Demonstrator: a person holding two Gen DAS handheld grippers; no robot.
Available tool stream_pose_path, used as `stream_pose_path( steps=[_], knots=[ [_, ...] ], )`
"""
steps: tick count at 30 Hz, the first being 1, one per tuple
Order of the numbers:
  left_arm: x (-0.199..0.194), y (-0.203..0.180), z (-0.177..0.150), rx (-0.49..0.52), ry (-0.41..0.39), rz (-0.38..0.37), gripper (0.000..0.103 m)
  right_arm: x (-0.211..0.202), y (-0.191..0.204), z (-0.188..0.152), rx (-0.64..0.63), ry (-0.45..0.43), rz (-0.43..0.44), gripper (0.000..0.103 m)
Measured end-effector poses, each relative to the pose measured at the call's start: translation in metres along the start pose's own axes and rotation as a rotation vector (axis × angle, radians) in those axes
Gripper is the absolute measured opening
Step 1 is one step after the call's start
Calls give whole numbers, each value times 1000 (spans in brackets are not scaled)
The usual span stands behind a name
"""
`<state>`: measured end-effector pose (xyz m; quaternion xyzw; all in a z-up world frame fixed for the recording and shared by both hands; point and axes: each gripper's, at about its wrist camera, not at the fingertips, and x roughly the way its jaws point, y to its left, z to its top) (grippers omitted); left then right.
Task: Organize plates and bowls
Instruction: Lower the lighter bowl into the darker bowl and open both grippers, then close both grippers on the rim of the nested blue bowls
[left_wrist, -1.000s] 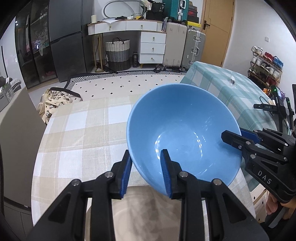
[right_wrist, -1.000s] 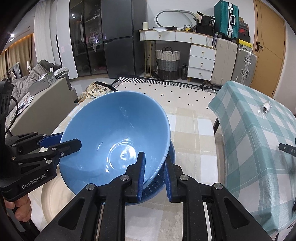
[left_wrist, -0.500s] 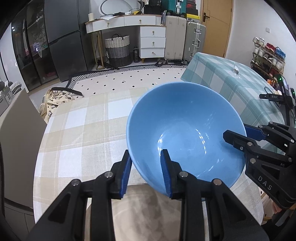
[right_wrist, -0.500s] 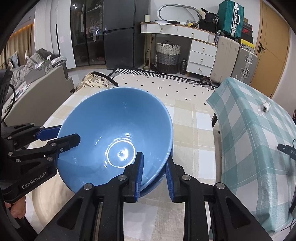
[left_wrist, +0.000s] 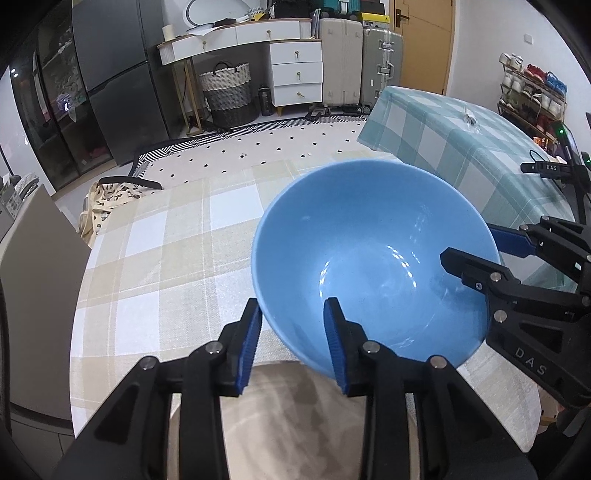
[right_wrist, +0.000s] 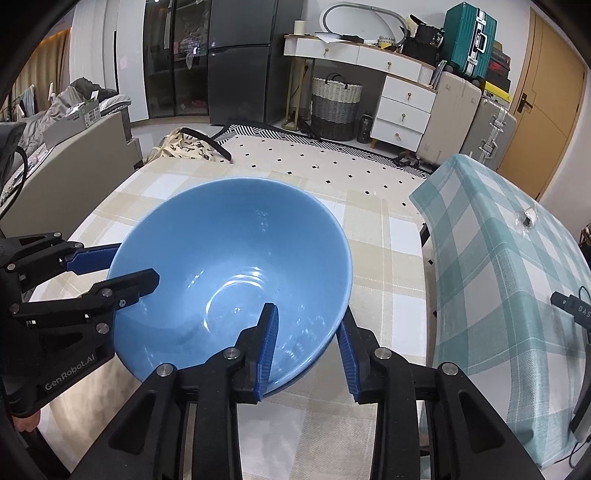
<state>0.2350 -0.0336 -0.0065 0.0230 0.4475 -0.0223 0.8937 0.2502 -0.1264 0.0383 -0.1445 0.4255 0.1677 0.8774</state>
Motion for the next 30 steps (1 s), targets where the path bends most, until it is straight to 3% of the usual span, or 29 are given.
stream_pose_path(
  steps=[7,17,19,25,27,30],
  knots=[
    [3,9,2,-54,34,-61,37,-1,3,-2,-23,4,2,47],
    [3,16,1,-102,42,-69,57,4,-6,-3,-5,18,-22,65],
    [2,19,2,-111,43,-70,61,3,-11,-3,23,15,-4,74],
    [0,27,6,-158,34,-87,100,-2,-29,0,129,4,64,92],
    [0,30,6,-178,23,-66,103,-4,-34,0,155,-6,80,101],
    [3,39,6,-225,39,-110,103,-4,-42,1,206,-9,111,102]
  ],
)
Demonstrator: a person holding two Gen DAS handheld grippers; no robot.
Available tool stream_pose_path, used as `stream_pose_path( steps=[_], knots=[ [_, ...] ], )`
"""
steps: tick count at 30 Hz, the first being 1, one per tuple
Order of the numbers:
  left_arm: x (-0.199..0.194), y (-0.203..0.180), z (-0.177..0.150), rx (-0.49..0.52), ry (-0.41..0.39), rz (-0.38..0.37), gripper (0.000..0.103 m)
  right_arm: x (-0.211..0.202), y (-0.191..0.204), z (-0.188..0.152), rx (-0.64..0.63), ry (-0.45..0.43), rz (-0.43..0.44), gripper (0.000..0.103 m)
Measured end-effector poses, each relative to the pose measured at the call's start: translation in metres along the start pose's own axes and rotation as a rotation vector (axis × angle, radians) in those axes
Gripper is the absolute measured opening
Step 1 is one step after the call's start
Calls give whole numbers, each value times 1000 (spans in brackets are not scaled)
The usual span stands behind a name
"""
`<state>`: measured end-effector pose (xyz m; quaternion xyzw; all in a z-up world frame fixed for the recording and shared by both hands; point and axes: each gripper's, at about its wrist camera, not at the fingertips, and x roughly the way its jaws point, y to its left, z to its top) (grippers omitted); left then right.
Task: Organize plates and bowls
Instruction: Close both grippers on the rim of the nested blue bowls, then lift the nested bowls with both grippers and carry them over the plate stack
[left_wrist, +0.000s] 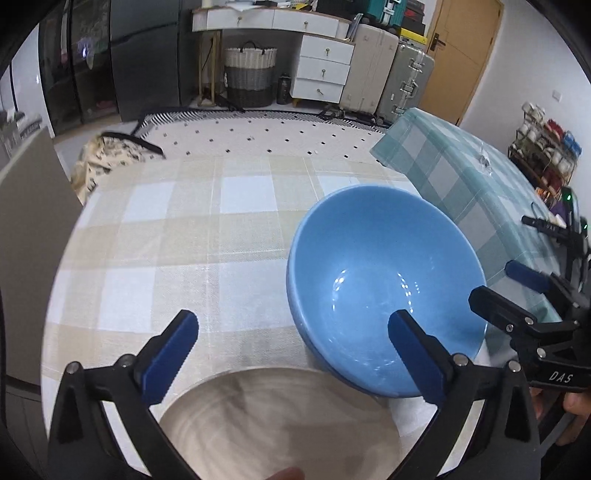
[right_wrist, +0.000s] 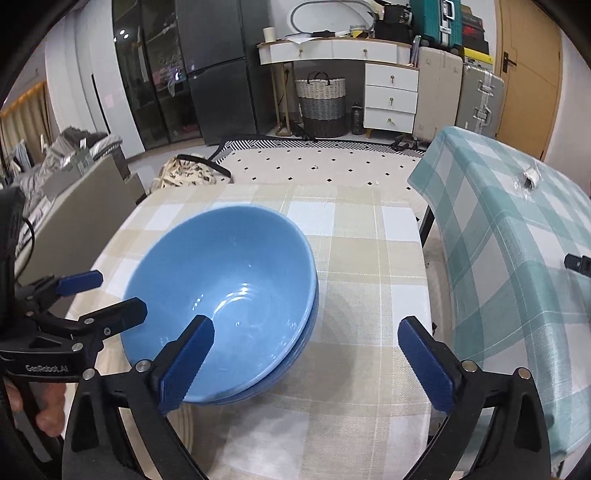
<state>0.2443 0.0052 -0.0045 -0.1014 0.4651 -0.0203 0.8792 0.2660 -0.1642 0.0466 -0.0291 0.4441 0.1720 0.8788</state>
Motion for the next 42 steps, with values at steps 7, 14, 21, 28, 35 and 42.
stream_pose_path(
  steps=[7,14,21,28,35,42],
  knots=[
    [12,20,3,-129,43,-36,103,11,-12,-2,85,53,30,102],
    [21,20,2,-146,56,-72,103,27,-22,-5,173,108,78,102],
    [33,18,0,-153,105,-124,83,32,-13,-5,159,120,132,98],
    [29,9,-3,-109,113,-155,47,33,-4,-6,116,131,121,66],
    [24,2,-4,-68,101,-161,33,33,-2,-8,104,136,118,49],
    [21,-6,-5,-19,92,-128,32,29,5,-8,64,101,96,39]
  ],
)
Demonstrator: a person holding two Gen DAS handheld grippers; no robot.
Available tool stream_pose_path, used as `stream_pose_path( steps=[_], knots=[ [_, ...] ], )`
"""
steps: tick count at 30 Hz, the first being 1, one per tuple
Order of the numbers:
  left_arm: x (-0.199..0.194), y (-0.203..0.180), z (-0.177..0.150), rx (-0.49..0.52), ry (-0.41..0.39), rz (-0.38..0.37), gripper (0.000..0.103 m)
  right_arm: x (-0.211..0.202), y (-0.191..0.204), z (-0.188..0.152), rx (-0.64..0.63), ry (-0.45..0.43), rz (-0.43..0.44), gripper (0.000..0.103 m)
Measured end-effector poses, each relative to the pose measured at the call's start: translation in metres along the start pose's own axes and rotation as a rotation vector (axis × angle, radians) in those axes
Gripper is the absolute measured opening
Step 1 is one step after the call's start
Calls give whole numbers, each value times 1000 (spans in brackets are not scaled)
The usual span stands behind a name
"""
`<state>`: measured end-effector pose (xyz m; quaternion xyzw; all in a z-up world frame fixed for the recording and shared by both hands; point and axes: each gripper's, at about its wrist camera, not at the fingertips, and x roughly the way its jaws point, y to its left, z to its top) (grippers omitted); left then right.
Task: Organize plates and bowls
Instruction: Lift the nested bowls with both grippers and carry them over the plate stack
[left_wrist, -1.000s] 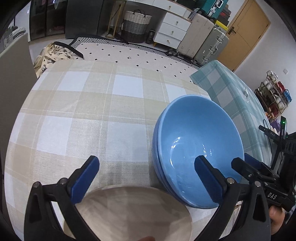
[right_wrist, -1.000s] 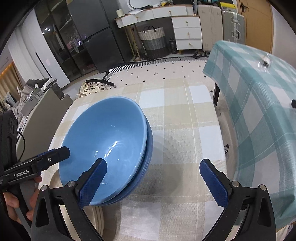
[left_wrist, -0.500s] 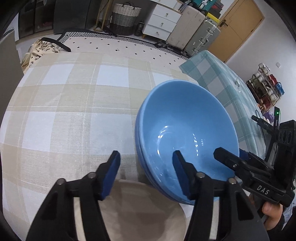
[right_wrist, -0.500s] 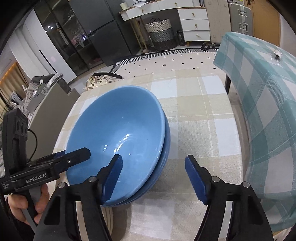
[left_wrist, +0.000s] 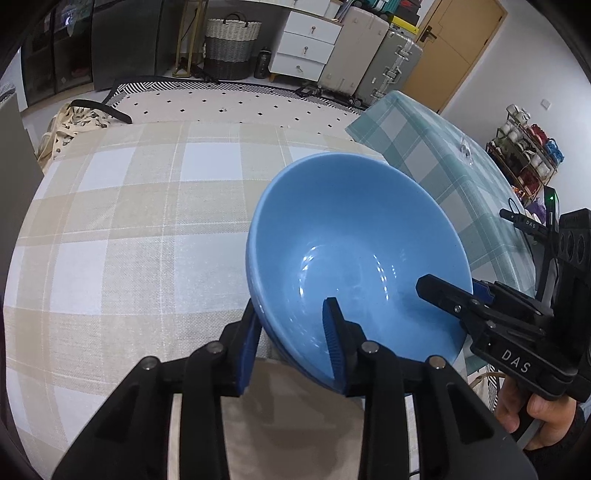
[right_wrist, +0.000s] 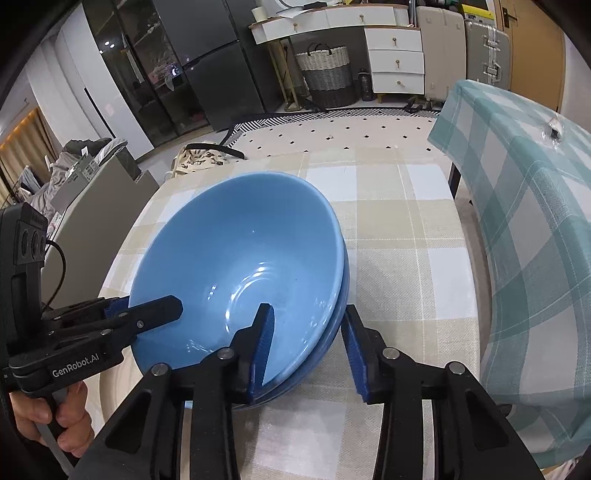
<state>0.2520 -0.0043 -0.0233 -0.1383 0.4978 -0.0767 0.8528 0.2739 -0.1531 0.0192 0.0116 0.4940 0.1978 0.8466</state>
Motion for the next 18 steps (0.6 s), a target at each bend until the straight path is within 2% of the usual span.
stream_pose_path(
  steps=[18],
  knots=[
    [-30,-11,-1,46,-88,18,32,-29,9,0,-40,-85,0,39]
  ],
)
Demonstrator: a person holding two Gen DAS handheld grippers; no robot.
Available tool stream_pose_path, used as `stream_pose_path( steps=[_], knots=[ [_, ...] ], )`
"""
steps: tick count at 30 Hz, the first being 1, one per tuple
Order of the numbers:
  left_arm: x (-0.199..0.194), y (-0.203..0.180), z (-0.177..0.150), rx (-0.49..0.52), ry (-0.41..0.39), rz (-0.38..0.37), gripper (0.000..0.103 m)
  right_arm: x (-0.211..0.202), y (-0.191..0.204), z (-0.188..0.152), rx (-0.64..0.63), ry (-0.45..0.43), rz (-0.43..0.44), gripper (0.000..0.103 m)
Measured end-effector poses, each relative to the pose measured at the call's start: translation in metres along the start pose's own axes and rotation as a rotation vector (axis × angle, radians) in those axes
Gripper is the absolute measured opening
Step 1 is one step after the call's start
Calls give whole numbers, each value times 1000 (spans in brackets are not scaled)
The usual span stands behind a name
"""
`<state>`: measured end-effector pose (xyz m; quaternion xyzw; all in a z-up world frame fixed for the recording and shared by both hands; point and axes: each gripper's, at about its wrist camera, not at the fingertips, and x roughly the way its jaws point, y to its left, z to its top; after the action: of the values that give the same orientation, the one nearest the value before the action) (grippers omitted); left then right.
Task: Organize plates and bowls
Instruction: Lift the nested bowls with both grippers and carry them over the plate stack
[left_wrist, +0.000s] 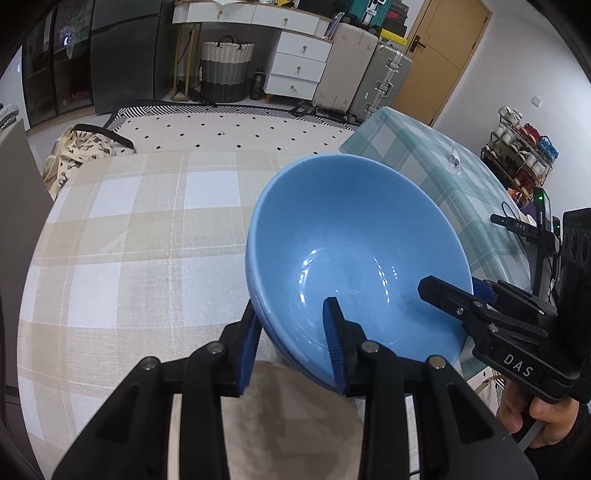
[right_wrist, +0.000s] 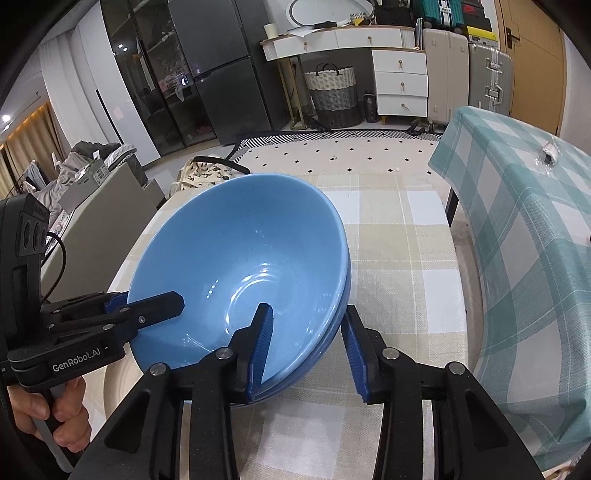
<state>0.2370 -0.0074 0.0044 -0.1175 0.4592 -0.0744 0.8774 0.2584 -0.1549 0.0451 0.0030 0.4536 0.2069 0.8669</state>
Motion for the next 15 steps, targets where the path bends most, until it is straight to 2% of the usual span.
stream_pose_path(
  steps=[15],
  knots=[
    [-47,-3,-7,8,-80,9,32,-45,22,0,-34,-75,31,39]
  ],
)
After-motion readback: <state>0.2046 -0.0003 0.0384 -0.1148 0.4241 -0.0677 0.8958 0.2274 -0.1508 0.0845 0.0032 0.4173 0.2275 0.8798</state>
